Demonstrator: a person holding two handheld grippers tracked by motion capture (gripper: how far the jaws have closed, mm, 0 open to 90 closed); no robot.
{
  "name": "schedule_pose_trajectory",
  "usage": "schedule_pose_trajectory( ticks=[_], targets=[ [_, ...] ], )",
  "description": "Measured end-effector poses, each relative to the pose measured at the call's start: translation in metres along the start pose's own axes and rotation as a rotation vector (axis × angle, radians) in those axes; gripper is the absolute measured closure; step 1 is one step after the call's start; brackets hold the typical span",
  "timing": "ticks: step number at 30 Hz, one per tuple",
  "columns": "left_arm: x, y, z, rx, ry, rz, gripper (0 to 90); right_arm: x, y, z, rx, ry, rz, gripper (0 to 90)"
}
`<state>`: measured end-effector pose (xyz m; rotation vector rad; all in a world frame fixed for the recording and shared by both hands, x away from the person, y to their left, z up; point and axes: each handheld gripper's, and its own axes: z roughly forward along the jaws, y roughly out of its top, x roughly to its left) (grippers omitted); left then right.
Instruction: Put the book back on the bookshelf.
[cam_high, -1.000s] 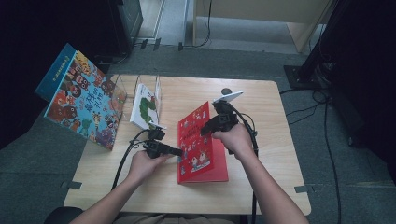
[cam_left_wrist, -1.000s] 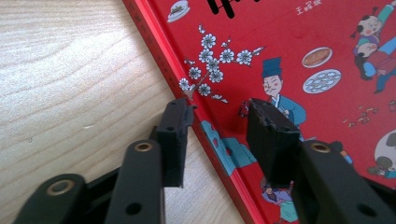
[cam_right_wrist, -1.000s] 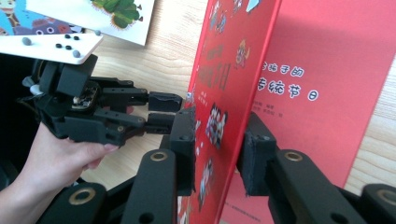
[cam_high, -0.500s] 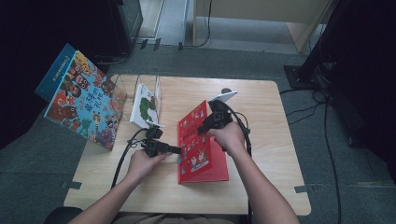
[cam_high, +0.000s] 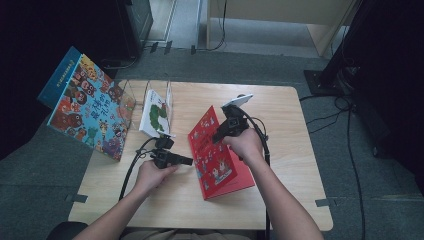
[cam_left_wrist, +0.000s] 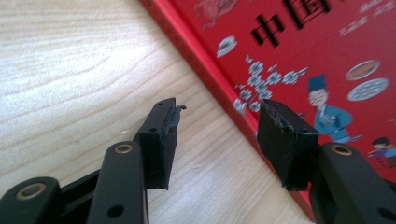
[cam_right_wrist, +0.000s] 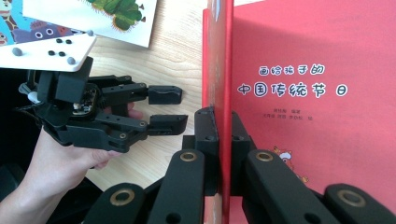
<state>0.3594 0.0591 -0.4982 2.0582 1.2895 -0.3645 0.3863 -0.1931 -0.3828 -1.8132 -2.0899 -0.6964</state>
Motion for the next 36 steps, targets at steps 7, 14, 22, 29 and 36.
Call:
schedule_pose_trajectory(
  ticks=[7,14,22,29,36],
  targets=[
    [0.000,-0.002,0.000,-0.013,0.024,0.026,55.6,-0.001,0.000,-0.001,0.002,-0.003,-0.003,88.2],
    [0.003,-0.005,0.001,-0.025,0.012,0.026,65.1,-0.001,0.000,0.000,0.005,-0.006,-0.011,88.2],
    [-0.001,-0.003,0.002,-0.020,-0.010,0.065,47.9,-0.002,0.000,-0.001,0.008,0.003,-0.017,88.3],
    [-0.001,-0.002,0.001,0.008,-0.036,0.022,44.0,0.000,0.000,-0.008,0.002,0.001,-0.030,88.3],
    [-0.003,0.004,-0.005,0.011,-0.089,-0.022,37.7,0.007,0.002,-0.026,-0.009,0.001,-0.045,88.4]
  ],
)
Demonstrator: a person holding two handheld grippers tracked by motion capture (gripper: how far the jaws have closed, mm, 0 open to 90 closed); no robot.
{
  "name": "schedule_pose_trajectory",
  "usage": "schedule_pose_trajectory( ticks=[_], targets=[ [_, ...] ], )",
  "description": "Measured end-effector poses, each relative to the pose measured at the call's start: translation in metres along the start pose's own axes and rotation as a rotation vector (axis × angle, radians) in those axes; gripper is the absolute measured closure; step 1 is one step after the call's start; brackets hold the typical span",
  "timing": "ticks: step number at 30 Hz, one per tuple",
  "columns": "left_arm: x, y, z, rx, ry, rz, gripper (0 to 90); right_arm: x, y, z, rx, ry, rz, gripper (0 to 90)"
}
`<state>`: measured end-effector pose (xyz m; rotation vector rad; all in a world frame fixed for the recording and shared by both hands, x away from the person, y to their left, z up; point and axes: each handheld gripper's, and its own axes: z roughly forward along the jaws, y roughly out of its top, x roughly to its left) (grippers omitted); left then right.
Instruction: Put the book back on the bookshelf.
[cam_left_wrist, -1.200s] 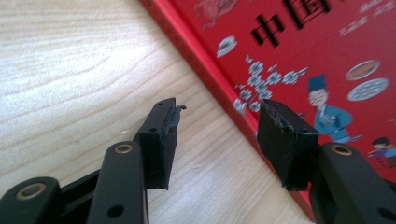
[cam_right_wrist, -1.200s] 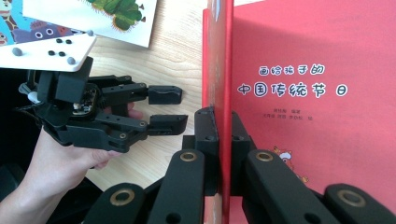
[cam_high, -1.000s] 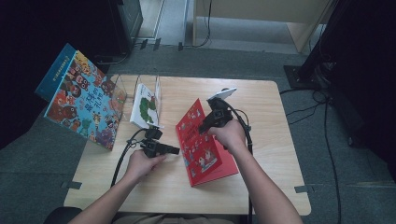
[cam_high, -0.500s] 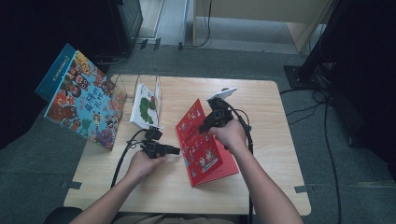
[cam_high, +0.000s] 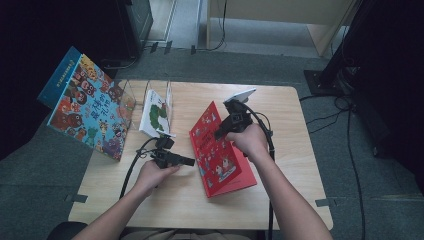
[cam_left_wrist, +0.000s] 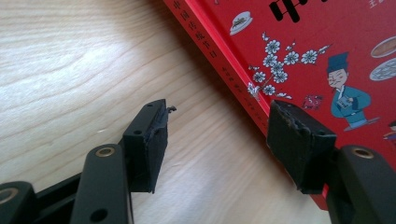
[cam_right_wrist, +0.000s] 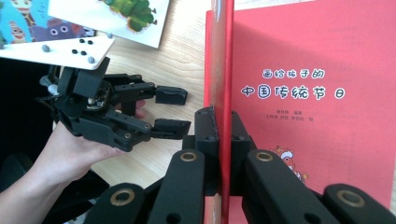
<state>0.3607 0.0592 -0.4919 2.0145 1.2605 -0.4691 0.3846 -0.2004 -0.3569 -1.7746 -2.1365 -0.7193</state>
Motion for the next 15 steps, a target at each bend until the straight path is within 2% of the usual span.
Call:
schedule_pose_trajectory(
  ticks=[4,6,9,12,15],
  targets=[
    [-0.002,0.007,-0.006,0.004,-0.026,-0.016,36.4,0.000,0.000,-0.010,-0.014,0.005,-0.003,88.3],
    [-0.003,0.011,-0.008,0.003,-0.026,-0.015,33.8,0.001,0.000,-0.014,-0.021,0.010,-0.006,88.3],
    [-0.005,0.018,-0.012,-0.021,-0.037,0.004,31.5,0.001,-0.002,-0.020,-0.025,0.018,-0.005,88.4],
    [-0.008,0.023,-0.012,-0.020,-0.057,0.004,31.7,0.001,-0.004,-0.024,-0.032,0.024,-0.013,88.4],
    [-0.011,0.029,-0.013,-0.027,-0.051,0.008,31.1,0.002,-0.007,-0.028,-0.032,0.027,-0.021,88.4]
  ],
)
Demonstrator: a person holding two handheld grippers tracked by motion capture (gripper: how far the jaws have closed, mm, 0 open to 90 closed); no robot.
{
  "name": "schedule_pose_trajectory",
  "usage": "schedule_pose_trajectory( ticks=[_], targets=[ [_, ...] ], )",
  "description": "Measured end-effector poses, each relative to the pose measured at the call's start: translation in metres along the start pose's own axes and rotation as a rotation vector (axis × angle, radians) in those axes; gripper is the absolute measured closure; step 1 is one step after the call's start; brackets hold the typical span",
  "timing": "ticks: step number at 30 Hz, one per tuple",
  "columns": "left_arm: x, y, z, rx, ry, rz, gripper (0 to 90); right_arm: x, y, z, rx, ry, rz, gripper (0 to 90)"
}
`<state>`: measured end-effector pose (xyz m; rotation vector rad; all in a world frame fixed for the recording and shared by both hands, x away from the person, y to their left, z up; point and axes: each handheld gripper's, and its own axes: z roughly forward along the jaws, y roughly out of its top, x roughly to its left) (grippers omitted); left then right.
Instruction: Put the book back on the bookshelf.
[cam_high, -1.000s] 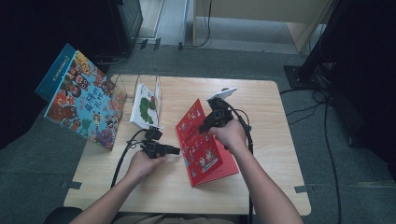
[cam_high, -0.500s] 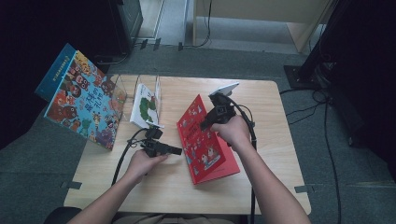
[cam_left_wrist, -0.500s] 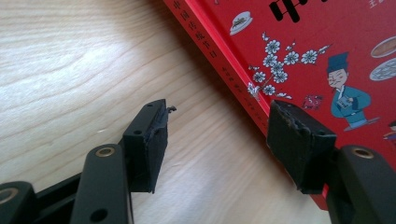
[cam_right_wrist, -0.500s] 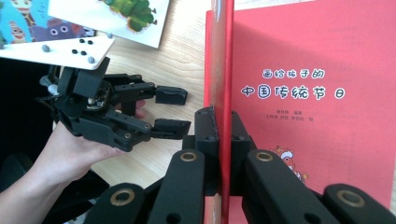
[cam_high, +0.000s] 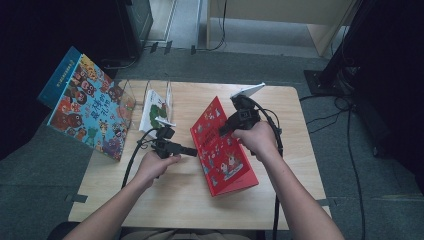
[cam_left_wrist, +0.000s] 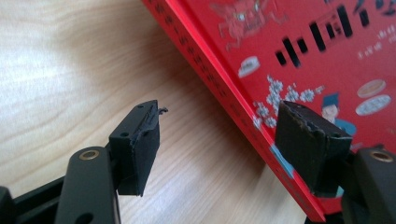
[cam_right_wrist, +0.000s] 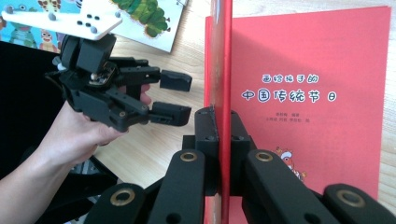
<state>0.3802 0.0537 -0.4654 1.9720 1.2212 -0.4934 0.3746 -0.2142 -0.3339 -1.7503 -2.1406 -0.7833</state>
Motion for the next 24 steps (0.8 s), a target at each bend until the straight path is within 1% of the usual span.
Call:
schedule_pose_trajectory(
  ticks=[3,6,8,10,11,12,15,17,19,24],
  targets=[
    [-0.002,0.005,-0.001,-0.006,-0.009,-0.007,30.7,0.001,-0.003,-0.004,-0.007,0.008,-0.015,88.4],
    [-0.008,0.009,-0.001,-0.002,0.003,0.017,29.8,0.002,-0.006,-0.010,-0.017,0.015,-0.023,88.4],
    [-0.010,0.012,0.000,-0.003,0.000,0.022,29.7,0.003,-0.008,-0.013,-0.017,0.022,-0.035,88.5],
    [-0.010,0.014,0.000,-0.006,-0.011,0.022,29.2,0.004,-0.010,-0.016,-0.016,0.026,-0.043,88.5],
    [-0.011,0.015,0.000,-0.007,-0.011,0.028,29.1,0.004,-0.010,-0.017,-0.021,0.028,-0.054,88.5],
    [-0.011,0.016,0.000,-0.008,-0.020,0.032,28.8,0.006,-0.011,-0.018,-0.021,0.031,-0.050,88.5],
    [-0.013,0.019,-0.001,-0.006,-0.022,0.033,28.4,0.006,-0.012,-0.021,-0.030,0.033,-0.057,88.5],
    [-0.015,0.021,-0.002,0.002,-0.019,0.054,27.8,0.006,-0.012,-0.023,-0.032,0.038,-0.064,88.4],
    [-0.018,0.024,-0.004,0.010,-0.026,0.069,27.6,0.006,-0.012,-0.025,-0.034,0.043,-0.072,88.5],
    [-0.021,0.027,-0.006,0.006,-0.044,0.077,26.3,0.007,-0.015,-0.028,-0.036,0.053,-0.092,88.3]
  ],
)
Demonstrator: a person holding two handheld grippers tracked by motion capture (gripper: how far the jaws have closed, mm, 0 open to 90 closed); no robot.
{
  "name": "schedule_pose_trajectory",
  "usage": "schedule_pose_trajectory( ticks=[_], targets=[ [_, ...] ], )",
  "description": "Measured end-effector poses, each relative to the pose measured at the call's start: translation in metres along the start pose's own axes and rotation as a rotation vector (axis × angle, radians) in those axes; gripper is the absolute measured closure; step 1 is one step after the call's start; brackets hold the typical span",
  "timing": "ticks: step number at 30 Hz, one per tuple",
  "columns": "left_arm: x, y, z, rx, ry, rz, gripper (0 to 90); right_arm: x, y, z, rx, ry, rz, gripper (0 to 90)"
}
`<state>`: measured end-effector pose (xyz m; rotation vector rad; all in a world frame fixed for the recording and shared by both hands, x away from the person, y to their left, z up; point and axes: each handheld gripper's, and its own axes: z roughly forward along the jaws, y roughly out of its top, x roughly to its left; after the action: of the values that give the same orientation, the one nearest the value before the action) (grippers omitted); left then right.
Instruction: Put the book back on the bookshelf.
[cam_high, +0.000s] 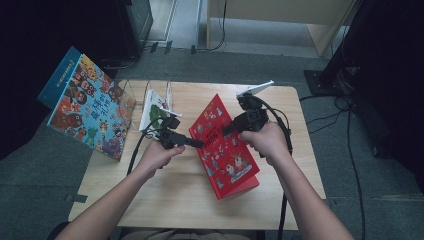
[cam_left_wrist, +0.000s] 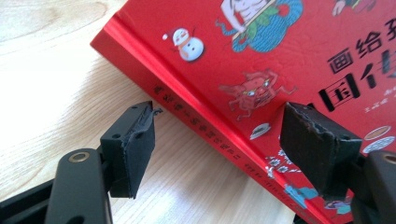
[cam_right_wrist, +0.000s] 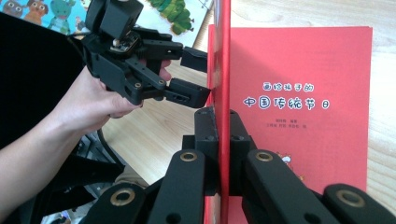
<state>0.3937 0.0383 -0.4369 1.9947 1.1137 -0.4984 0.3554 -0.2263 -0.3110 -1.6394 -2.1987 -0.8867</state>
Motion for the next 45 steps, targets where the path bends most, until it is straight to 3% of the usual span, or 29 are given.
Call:
schedule_pose_trajectory(
  ticks=[8,13,21,26,28,35,45],
  targets=[
    [-0.003,0.003,-0.003,0.002,-0.013,0.048,23.2,0.002,-0.004,-0.003,-0.011,0.020,-0.041,88.0],
    [-0.003,0.005,-0.004,0.013,-0.027,0.052,18.8,0.000,-0.005,-0.007,-0.023,0.042,-0.059,87.9],
    [-0.004,0.007,-0.008,0.006,-0.044,0.073,18.8,0.002,-0.008,-0.008,-0.026,0.069,-0.083,87.1],
    [-0.005,0.009,-0.013,0.005,-0.093,0.037,19.6,0.002,-0.009,-0.011,-0.055,0.096,-0.111,87.3],
    [-0.007,0.010,-0.014,0.016,-0.086,0.043,19.5,0.003,-0.009,-0.012,-0.065,0.094,-0.119,87.3],
    [-0.014,0.011,-0.019,0.037,-0.031,0.106,17.7,0.005,-0.012,-0.012,-0.073,0.105,-0.175,87.2],
    [-0.018,0.011,-0.034,-0.032,-0.030,0.190,20.8,0.003,-0.019,-0.014,-0.150,0.141,-0.244,88.4]
  ],
)
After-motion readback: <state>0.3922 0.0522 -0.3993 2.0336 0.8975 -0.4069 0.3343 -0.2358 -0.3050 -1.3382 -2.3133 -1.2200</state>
